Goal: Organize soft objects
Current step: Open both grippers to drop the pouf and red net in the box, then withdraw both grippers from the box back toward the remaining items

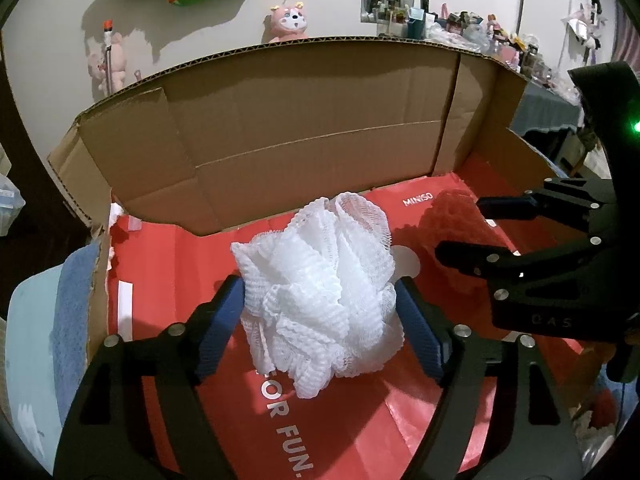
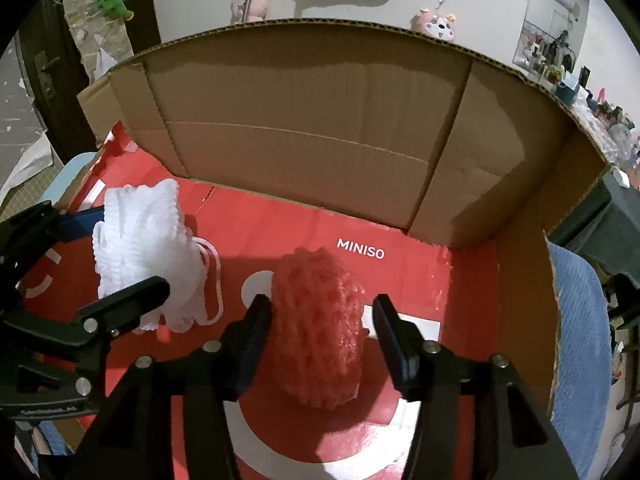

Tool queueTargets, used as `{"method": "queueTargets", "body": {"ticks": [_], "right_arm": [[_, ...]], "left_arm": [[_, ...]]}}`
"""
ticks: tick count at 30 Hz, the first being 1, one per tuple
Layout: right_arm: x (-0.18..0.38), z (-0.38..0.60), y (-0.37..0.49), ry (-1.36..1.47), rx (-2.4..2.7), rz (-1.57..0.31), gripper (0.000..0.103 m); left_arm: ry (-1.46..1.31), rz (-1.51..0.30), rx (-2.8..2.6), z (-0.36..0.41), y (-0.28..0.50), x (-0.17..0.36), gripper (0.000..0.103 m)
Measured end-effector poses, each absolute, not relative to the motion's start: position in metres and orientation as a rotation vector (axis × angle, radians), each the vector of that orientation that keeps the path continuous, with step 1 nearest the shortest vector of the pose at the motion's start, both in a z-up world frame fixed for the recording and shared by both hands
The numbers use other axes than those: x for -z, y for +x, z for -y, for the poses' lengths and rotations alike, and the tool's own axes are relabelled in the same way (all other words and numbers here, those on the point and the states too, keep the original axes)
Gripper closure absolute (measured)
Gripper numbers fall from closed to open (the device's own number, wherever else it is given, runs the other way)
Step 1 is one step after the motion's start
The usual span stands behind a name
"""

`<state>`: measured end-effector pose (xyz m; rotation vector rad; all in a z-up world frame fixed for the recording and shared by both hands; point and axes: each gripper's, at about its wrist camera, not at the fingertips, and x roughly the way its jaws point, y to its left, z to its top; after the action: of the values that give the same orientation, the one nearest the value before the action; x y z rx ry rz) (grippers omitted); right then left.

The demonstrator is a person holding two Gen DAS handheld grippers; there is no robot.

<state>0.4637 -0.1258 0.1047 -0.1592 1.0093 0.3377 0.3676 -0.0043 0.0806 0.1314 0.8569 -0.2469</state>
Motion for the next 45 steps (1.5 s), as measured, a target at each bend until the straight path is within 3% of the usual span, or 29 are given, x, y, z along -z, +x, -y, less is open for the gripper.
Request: {"method": "queueTargets", "body": {"ticks": [6, 10, 15, 25, 32, 45], "right_arm": [[-0.105, 0.127, 0.46, -0.162, -0.336, -0.994, 0.04], [-0.113, 0.126, 0.454, -0.169, -0.335, -0.953, 0.029], [-0.132, 0.129, 0.442, -0.164, -0.328, -0.894, 0.026], [-0.186, 0.143, 0.395, -0.143, -0.294, -0.707, 0.006], [-0.225, 0.15, 0.343, -0.153, -0.258, -0.557, 0.0], [-0.274, 0.145, 0.219, -0.183, -0.245, -0.337, 0.0]], "left_arm": [[0.118, -0.857, 0.245, 0.001, 0.366, -0.082, 0.02], [0.098, -0.841, 0.255, -0.001, 0.363, -0.087, 0.016], [0.058, -0.788, 0.264, -0.006, 0.353, -0.104, 0.015], [-0.008, -0.637, 0.259, -0.016, 0.305, -0.157, 0.005], [-0.013, -0.507, 0.243, -0.019, 0.25, -0.194, 0.0], [-0.018, -0.298, 0.226, -0.021, 0.138, -0.239, 0.0]]}}
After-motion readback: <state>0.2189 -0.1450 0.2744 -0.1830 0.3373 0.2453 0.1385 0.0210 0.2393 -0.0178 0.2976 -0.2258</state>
